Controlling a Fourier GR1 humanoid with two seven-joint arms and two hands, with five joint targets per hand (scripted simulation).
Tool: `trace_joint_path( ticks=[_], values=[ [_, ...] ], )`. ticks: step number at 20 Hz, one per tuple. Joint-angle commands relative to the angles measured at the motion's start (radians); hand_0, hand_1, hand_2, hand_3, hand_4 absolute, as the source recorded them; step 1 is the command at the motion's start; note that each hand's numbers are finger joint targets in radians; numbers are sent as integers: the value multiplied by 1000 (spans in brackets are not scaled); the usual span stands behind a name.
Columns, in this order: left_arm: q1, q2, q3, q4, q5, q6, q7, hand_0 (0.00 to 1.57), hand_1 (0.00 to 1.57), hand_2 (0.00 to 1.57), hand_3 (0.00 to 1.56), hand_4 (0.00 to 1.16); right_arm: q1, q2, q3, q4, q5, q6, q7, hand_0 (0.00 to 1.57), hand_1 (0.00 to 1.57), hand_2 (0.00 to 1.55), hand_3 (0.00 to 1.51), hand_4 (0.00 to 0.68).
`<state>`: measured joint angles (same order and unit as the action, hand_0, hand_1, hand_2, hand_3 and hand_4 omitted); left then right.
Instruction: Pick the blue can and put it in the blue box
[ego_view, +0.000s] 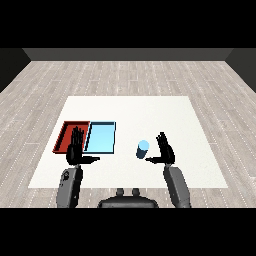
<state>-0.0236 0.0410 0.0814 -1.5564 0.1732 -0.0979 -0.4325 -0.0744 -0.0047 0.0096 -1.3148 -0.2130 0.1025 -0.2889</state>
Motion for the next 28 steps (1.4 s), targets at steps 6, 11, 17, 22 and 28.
trace_joint_path(
  ticks=[6,11,17,22,28],
  values=[
    [14,15,11,18,-8,-9,-30,0,0,0,0,0,-26,4,109,80,-11,-86,-36,0,0,0,0,0],
    [-11,-9,-11,45,-22,10,-45,0,0,0,0,0,-8,5,74,49,-17,-29,-9,0,0,0,0,0],
    [3,14,11,-37,10,12,35,0,0,0,0,0,-110,5,87,204,-47,-62,-91,0,0,0,0,0],
    [81,-8,-36,-74,-33,22,-3,0,0,0,0,0,-140,5,165,254,-71,-109,-111,0,0,0,0,0],
    [12,40,33,-47,31,-13,32,0,0,0,0,0,-211,5,167,317,-128,-137,-131,0,0,0,0,0]
  ],
)
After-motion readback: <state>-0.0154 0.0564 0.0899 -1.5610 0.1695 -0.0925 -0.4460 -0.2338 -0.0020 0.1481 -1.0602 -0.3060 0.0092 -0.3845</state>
